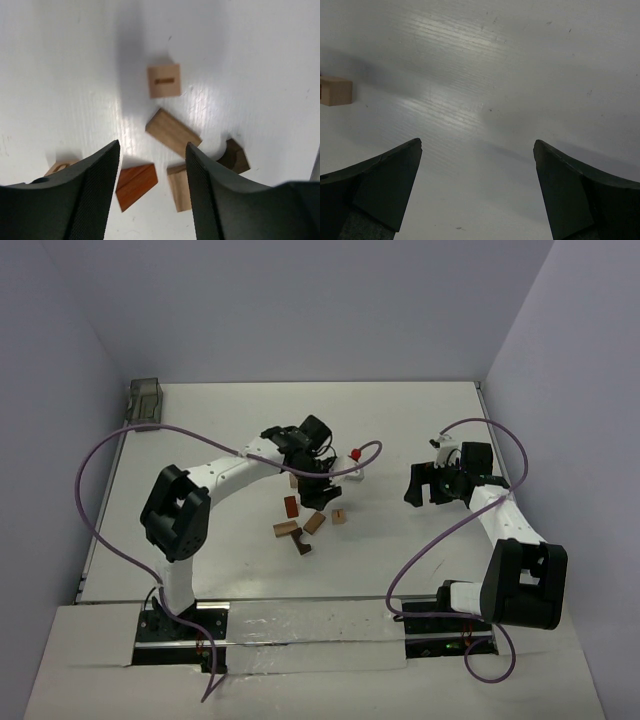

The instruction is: Build the wood block tower

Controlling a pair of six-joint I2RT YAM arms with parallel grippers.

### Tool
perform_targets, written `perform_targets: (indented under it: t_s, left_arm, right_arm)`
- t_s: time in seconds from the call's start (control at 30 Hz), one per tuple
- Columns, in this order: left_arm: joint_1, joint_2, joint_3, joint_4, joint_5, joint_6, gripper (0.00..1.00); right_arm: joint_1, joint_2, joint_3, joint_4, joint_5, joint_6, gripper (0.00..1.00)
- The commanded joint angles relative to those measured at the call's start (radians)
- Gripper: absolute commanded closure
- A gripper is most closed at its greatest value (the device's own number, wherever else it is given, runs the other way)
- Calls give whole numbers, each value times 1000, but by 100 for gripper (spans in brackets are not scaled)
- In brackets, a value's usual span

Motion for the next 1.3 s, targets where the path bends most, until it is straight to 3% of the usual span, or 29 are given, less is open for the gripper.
perform_targets:
  t_s: [0.0,0.37,0.83,1.03,1.27]
  left_arm:
    - [-80,-8,17,47,-38,-62,37]
    - [-124,156,122,73,-124,-130,34]
    - [-137,209,149,78,-122,-118,31]
    - [-141,237,154,62,-117,-115,43]
    - [-137,248,153,15,-101,-55,72]
  right_arm:
    - [5,6,41,30,33,24,0]
    - [5,-4,50,28,69,24,0]
    - [6,8,50,28,71,15,0]
    - [6,11,50,29,76,15,0]
    - [6,16,50,34,83,17,0]
